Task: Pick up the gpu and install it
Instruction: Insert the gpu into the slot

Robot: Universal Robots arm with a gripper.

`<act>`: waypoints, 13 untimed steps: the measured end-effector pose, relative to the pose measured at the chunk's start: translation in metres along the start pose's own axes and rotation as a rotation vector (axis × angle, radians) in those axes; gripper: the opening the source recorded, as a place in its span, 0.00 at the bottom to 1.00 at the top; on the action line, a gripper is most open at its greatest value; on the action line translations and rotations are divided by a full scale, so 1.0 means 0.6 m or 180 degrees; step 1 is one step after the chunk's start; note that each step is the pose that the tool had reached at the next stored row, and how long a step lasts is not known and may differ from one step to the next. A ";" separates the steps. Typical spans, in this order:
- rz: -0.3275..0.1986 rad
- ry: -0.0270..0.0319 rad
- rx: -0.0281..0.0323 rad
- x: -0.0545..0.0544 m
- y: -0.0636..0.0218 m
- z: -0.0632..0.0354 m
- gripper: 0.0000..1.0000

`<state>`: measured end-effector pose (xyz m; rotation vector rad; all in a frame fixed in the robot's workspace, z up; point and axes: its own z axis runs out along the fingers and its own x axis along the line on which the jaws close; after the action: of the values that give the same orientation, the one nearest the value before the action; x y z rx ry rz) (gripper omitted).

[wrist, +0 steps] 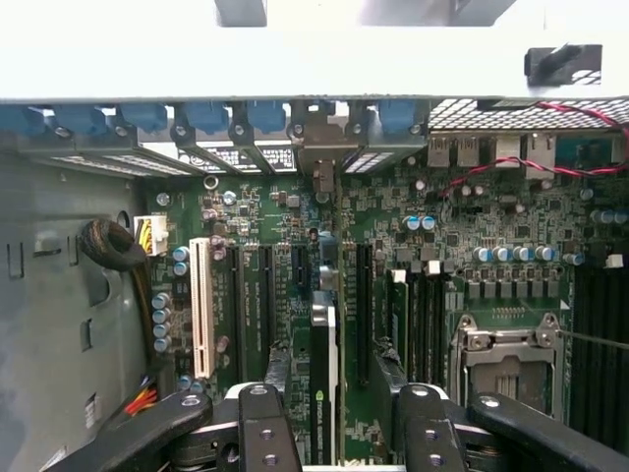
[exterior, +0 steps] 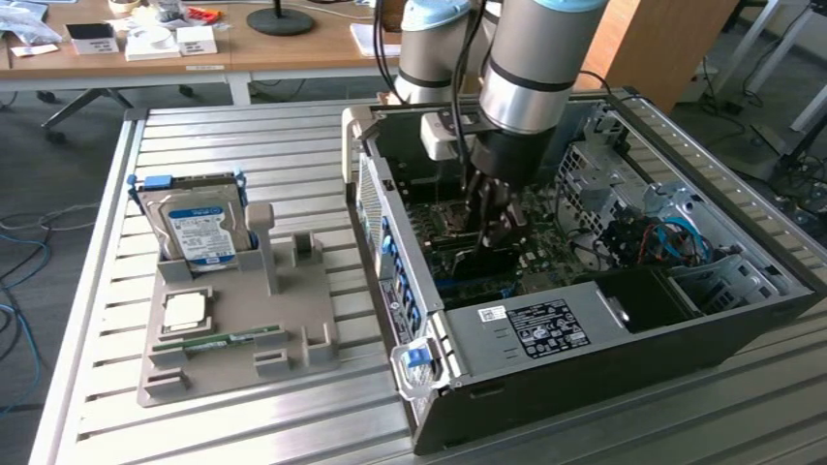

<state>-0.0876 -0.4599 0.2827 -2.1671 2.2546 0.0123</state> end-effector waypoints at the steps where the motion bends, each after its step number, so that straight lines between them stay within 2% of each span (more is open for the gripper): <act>1: 0.0000 0.0000 0.0000 0.000 0.000 -0.002 0.46; 13: 0.0000 0.0000 0.0000 0.000 0.000 -0.019 0.46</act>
<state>-0.0876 -0.4599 0.2942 -2.1670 2.2545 0.0125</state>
